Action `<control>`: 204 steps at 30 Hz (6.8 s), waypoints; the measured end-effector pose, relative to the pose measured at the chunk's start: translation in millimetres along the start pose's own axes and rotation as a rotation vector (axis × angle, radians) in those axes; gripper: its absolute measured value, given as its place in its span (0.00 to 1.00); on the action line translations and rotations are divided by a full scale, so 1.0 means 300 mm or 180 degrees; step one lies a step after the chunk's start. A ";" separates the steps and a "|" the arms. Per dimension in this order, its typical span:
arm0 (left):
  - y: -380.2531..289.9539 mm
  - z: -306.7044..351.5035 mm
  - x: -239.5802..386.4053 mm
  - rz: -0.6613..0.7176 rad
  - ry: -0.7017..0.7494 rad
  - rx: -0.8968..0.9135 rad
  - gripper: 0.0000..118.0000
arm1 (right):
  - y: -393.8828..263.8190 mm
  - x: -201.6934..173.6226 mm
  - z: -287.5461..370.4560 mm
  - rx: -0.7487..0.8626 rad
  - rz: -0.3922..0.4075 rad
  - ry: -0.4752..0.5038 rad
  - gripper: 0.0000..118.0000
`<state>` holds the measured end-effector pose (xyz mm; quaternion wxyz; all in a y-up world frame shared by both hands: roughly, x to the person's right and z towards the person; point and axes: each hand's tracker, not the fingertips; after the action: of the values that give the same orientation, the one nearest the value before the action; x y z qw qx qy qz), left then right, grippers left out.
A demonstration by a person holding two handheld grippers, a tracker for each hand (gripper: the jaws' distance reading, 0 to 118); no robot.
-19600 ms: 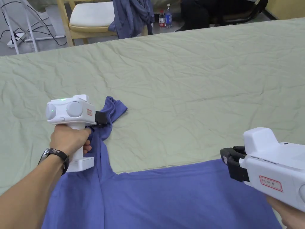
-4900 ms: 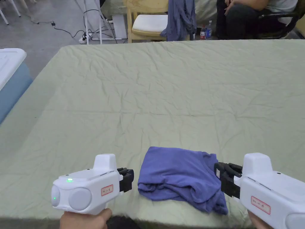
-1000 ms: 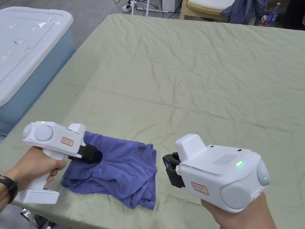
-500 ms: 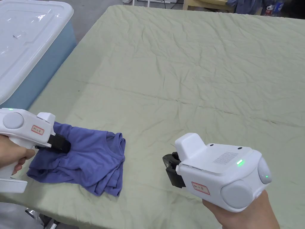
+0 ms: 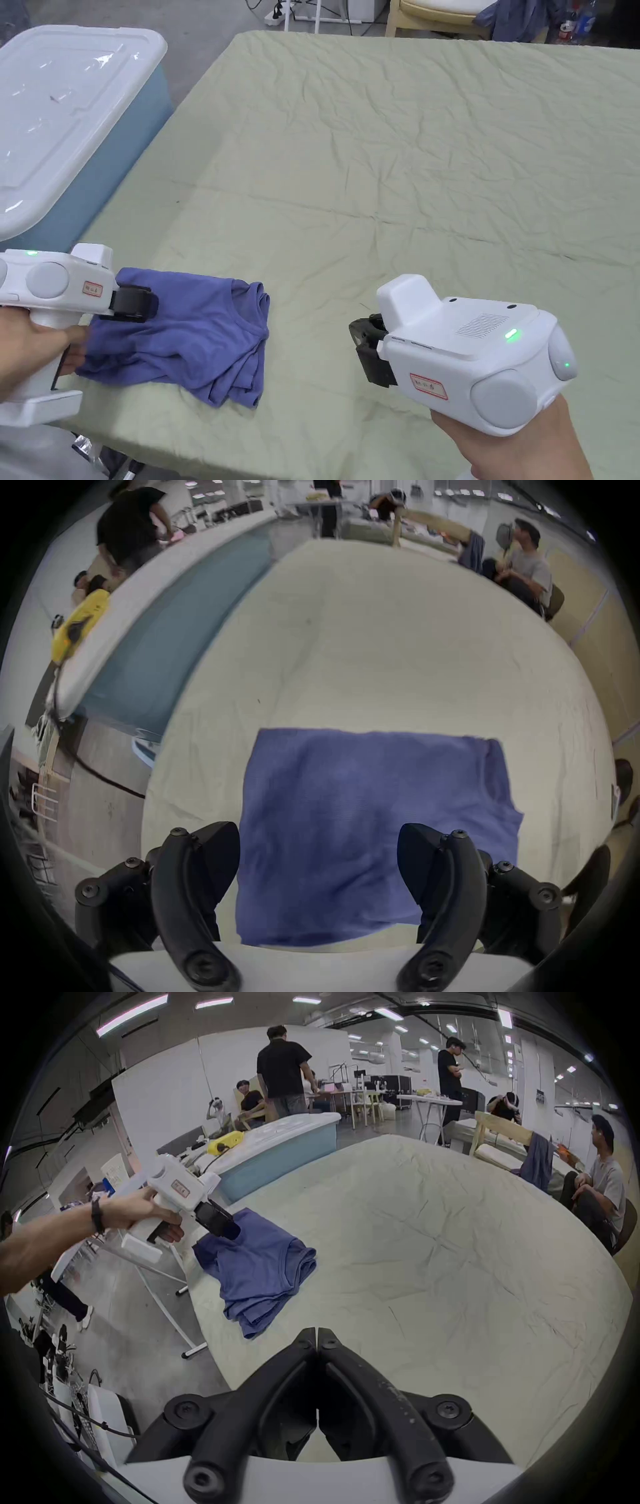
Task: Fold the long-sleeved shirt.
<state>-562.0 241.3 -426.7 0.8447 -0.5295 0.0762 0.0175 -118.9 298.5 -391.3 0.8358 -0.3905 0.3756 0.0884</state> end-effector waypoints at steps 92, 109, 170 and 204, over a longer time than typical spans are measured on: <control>0.056 1.068 1.220 -0.0256 -0.0361 0.2814 1.00 | -0.179 0.551 1.315 0.1935 -0.0894 -0.2616 1.00; 0.062 1.061 1.208 -0.0236 -0.0370 0.2788 1.00 | -0.164 0.553 1.311 0.1934 -0.0867 -0.2601 1.00; 0.073 1.049 1.198 -0.0200 -0.0400 0.2736 1.00 | -0.175 0.561 1.299 0.1903 -0.0926 -0.2610 1.00; -0.022 1.123 1.282 -0.0464 -0.0498 0.2663 1.00 | -0.162 0.534 1.271 0.1821 -0.0899 -0.2526 1.00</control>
<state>-144.3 521.1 -333.3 0.9889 -0.1424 -0.0252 -0.0345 228.0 516.5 -317.0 0.9914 -0.1293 -0.0182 0.0097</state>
